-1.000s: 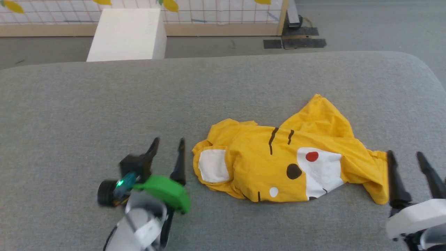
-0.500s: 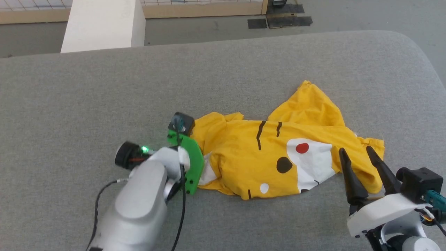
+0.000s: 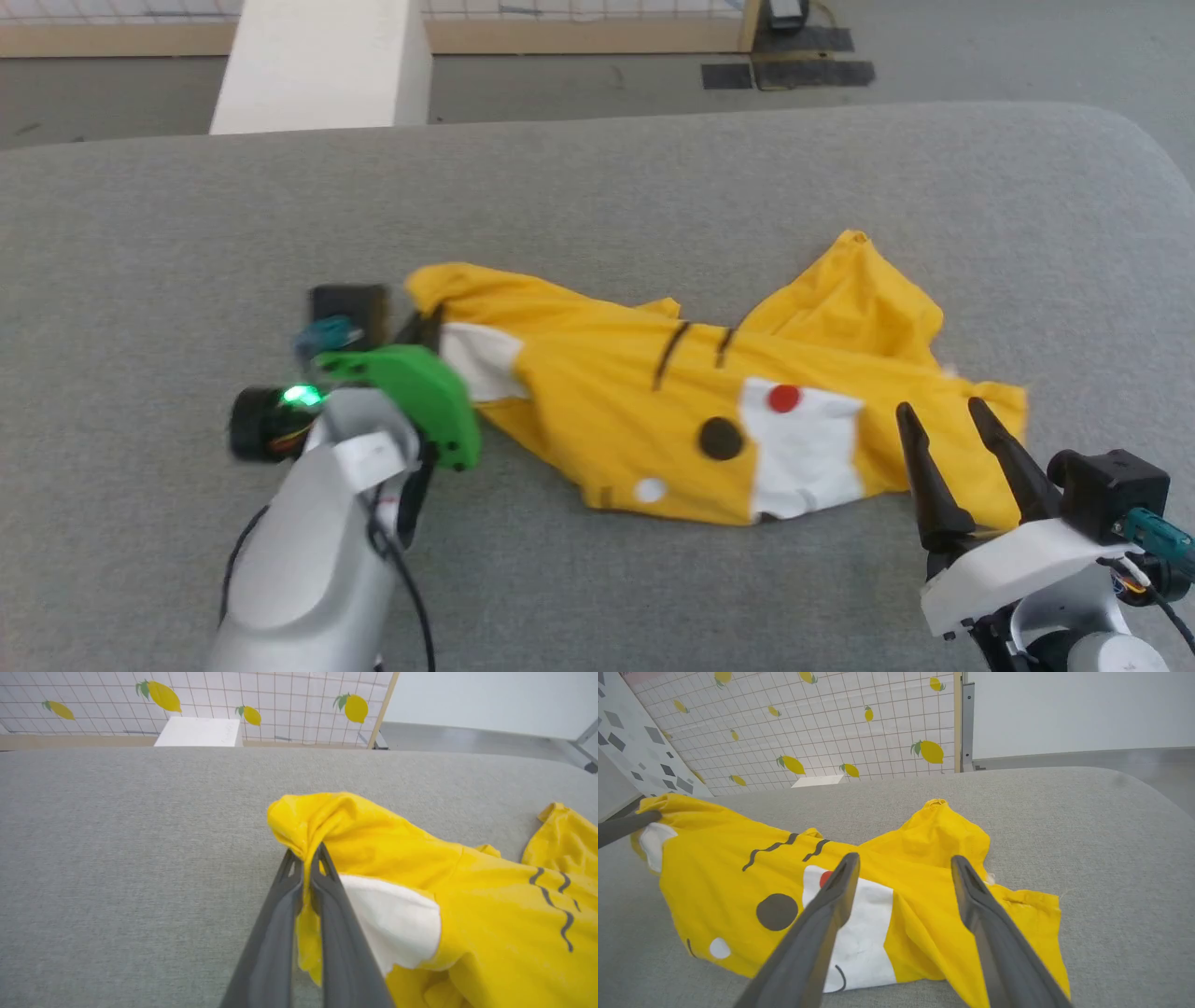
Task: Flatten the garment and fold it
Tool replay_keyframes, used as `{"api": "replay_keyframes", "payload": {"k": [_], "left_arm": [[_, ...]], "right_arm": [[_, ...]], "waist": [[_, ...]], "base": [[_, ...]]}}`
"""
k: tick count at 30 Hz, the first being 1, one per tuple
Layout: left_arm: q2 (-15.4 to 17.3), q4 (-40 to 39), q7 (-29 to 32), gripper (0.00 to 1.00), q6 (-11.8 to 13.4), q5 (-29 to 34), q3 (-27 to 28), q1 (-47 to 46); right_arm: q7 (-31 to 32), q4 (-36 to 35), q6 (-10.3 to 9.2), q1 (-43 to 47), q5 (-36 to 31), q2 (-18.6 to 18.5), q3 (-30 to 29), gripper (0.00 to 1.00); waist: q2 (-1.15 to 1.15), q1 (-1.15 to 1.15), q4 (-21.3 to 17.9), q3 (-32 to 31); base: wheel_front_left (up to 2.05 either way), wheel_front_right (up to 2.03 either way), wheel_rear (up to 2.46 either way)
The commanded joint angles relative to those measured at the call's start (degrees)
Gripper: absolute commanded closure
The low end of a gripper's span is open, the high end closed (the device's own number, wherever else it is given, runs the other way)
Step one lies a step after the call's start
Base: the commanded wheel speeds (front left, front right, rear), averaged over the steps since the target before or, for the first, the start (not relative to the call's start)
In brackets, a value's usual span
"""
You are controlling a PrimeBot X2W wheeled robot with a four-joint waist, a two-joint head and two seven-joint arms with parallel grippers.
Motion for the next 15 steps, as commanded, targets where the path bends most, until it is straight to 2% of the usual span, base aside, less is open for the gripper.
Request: {"api": "replay_keyframes", "payload": {"k": [1,6,11,12,13,15], "left_arm": [[0.63,-1.04,-1.89,1.0,1.64,-0.87,1.64,2.16],[2.31,-5.34,-6.23,1.0,6.82,-2.36,7.39,9.8],[2.69,-7.74,-3.34,1.0,8.84,-4.2,9.12,18.24],[2.67,-8.02,-1.93,0.81,8.39,-4.74,8.71,20.1],[2.75,-8.42,-0.84,0.03,7.46,-5.06,7.9,21.63],[2.11,-9.42,-0.15,0.0,5.79,-6.6,7.24,23.67]], "right_arm": [[-0.03,0.02,-0.08,-0.9,0.37,0.0,-0.01,0.0],[0.44,-0.18,-0.08,-0.72,0.37,0.01,0.12,0.0],[0.83,-0.06,-0.08,-0.45,0.5,0.01,0.14,0.0],[0.97,-0.03,-0.08,-0.36,0.5,0.01,0.1,0.0],[1.1,0.01,-0.08,-0.28,0.51,0.01,-0.01,0.0],[1.49,0.13,-0.08,-0.25,0.35,0.01,0.02,0.0]], "waist": [[0.0,0.0,1.98,-1.55],[0.0,0.0,4.42,-2.57],[0.0,0.0,5.82,-2.82],[0.0,0.0,6.09,-2.82],[0.0,0.0,6.4,-2.79],[0.0,0.0,6.81,-2.78]], "base": [[0.0,0.0,0.0],[0.0,0.0,0.0],[0.0,0.0,0.0],[0.0,0.0,0.0],[0.0,0.0,0.0],[0.0,0.0,0.0]]}}
